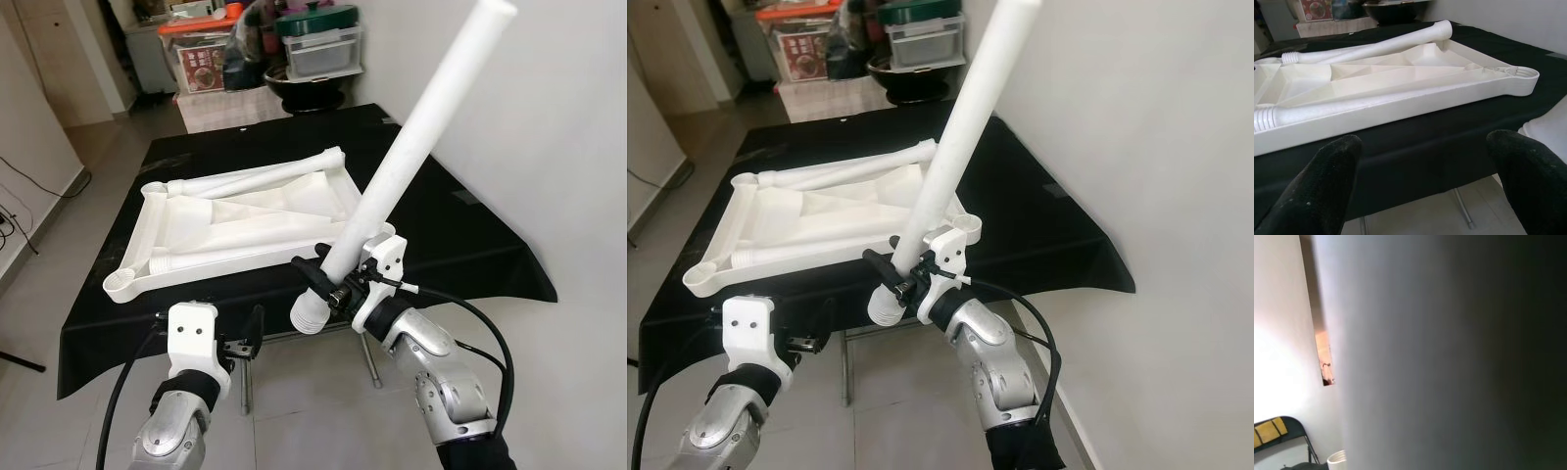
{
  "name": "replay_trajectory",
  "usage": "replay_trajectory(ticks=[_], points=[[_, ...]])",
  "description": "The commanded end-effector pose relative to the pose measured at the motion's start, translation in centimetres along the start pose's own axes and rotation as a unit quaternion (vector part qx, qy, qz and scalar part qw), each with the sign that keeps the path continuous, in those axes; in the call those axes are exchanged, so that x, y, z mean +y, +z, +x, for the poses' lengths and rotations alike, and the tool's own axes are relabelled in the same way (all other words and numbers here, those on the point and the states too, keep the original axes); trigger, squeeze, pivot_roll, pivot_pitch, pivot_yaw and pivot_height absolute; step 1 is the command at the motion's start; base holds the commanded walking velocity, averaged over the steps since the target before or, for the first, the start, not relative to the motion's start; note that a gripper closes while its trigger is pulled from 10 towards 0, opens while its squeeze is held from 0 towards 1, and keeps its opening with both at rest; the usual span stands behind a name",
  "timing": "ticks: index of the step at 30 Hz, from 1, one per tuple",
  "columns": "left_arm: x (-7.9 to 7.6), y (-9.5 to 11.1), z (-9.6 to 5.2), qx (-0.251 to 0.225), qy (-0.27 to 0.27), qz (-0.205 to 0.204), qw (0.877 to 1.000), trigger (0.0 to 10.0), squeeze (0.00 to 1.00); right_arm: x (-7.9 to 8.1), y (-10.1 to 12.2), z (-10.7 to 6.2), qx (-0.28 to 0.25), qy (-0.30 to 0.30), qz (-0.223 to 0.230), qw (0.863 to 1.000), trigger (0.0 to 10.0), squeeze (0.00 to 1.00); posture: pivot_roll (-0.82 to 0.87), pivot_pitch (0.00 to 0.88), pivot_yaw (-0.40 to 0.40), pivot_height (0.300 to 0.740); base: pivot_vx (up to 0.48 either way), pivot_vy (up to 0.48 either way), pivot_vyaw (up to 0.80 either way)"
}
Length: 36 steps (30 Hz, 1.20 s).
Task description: Building children table
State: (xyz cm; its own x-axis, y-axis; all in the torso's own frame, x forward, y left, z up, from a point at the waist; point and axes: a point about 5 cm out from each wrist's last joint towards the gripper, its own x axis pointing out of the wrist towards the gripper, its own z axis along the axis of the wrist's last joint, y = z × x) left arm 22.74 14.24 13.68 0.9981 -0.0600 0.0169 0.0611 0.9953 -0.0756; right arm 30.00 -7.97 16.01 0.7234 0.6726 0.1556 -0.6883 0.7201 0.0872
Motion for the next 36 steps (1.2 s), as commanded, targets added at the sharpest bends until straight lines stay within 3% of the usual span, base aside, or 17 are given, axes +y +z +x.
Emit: replay_trajectory(ticks=[1, 10, 17, 19, 25, 31, 33, 36], points=[[0.3, 0.1, 0.0, 0.003, 0.008, 0.012, 1.000, 10.0, 0.00, 0.1, 0.2, 0.3, 0.000, 0.004, -0.022, 1.000, 10.0, 0.00, 0.01, 0.019, 0.071, 0.740, 0.000, 0.000, 0.80], [0.5, 0.6, 0.1, -0.012, 0.020, 0.039, 0.999, 10.0, 0.00, 0.0, 0.0, 0.4, 0.000, 0.009, -0.012, 1.000, 10.0, 0.00, 0.03, 0.013, 0.044, 0.740, 0.000, 0.000, 0.80], [0.3, 0.8, 0.2, -0.021, 0.006, 0.025, 0.999, 10.0, 0.00, -0.7, -0.1, 0.7, 0.010, -0.016, -0.002, 1.000, 10.0, 0.00, 0.03, 0.012, 0.035, 0.740, 0.000, 0.000, 0.00], [0.1, 1.1, 0.2, -0.027, -0.003, 0.025, 0.999, 10.0, 0.00, -0.9, 0.5, 0.6, -0.020, -0.018, 0.029, 0.999, 10.0, 0.00, 0.02, 0.011, 0.035, 0.740, 0.398, 0.000, 0.63], [0.0, 1.4, 0.4, -0.033, -0.007, 0.025, 0.999, 10.0, 0.00, -1.2, 0.9, 0.9, -0.028, -0.030, 0.028, 0.999, 10.0, 0.00, 0.02, 0.008, 0.035, 0.740, 0.406, 0.000, 0.16], [-0.4, 2.1, 0.7, -0.045, -0.019, 0.025, 0.998, 10.0, 0.00, -1.5, 3.0, 1.6, -0.057, -0.025, 0.031, 0.998, 10.0, 0.00, 0.02, 0.007, 0.035, 0.740, 0.409, 0.000, 0.00], [-0.8, 2.6, 0.9, -0.053, -0.036, 0.023, 0.998, 10.0, 0.00, -2.0, 5.4, 2.1, -0.088, -0.018, 0.020, 0.996, 10.0, 0.00, 0.02, 0.008, 0.037, 0.740, 0.409, 0.000, 0.00], [-1.1, 2.8, 1.0, -0.056, -0.044, 0.022, 0.997, 10.0, 0.00, -2.3, 6.4, 2.2, -0.102, -0.015, 0.014, 0.995, 10.0, 0.00, 0.02, 0.008, 0.037, 0.740, 0.406, 0.000, 0.00]])
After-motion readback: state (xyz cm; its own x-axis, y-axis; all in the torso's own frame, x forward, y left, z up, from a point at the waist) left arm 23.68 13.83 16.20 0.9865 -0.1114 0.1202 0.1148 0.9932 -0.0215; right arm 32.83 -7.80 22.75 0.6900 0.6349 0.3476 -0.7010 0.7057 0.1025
